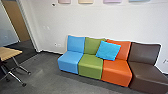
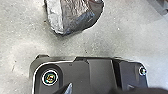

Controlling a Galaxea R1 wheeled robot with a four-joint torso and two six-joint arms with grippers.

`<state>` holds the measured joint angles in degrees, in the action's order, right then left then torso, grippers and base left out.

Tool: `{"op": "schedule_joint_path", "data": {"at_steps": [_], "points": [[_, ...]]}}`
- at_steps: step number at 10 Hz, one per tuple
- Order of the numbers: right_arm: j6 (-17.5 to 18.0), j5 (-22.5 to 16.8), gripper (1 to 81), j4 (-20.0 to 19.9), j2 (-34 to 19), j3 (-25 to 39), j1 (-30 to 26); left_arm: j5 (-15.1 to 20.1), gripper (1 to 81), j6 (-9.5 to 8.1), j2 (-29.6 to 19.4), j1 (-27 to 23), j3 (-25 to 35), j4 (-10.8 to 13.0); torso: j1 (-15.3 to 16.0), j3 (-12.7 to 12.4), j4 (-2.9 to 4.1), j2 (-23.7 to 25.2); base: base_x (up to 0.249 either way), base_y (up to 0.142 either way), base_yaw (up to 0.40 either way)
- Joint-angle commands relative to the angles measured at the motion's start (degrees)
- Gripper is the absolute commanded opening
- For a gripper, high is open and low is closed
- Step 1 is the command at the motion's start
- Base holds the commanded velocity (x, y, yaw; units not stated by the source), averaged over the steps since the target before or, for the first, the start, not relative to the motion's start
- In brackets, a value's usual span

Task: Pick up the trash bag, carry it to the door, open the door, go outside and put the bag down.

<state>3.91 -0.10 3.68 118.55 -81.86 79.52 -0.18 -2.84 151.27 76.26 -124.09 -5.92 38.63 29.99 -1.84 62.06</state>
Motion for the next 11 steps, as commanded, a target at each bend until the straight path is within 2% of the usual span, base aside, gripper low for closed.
{"op": "schedule_joint_path", "data": {"at_steps": [1,3,5,6,7,9,11], "points": [[0.04,-2.98,81.1,-0.61,-3.21,1.63,-2.65,3.7,81.1,0.2,-1.85,-4.84,0.78,-1.9,3.61,0.0,0.0,5.58,0.0,0.0,0.0],[0.04,-2.98,81.1,-0.61,-3.38,1.71,-2.56,6.33,81.1,0.2,-2.11,-6.87,0.6,-3.65,6.23,0.0,0.0,9.77,0.0,0.0,0.0],[0.04,-2.98,81.1,-0.69,-3.65,1.89,-2.91,6.6,81.1,0.2,-2.46,-8.36,0.6,-4.71,8.85,0.0,0.0,13.97,0.0,0.0,0.0],[0.04,-2.89,81.1,-0.69,-4.43,2.41,-3.09,7.21,81.1,0.2,-2.73,-9.16,0.69,-5.33,9.97,4.07,0.0,15.74,0.0,0.0,0.0],[0.13,-2.8,81.1,-0.69,-5.66,3.38,-3.78,8.61,81.1,0.2,-2.9,-9.86,0.78,-5.5,11.17,5.5,0.0,17.69,0.0,0.0,0.0],[1.71,-3.07,81.1,-0.69,-8.38,5.57,-5.81,8.71,81.1,0.2,-2.81,-10.21,0.86,-5.51,13.03,7.55,0.0,20.66,0.0,0.0,0.0],[2.32,-3.77,81.1,-0.78,-10.5,7.69,-8.27,8.8,81.1,0.2,-3.42,-10.48,1.65,-6.64,15.6,11.37,0.0,24.71,0.0,0.0,0.0]]}}
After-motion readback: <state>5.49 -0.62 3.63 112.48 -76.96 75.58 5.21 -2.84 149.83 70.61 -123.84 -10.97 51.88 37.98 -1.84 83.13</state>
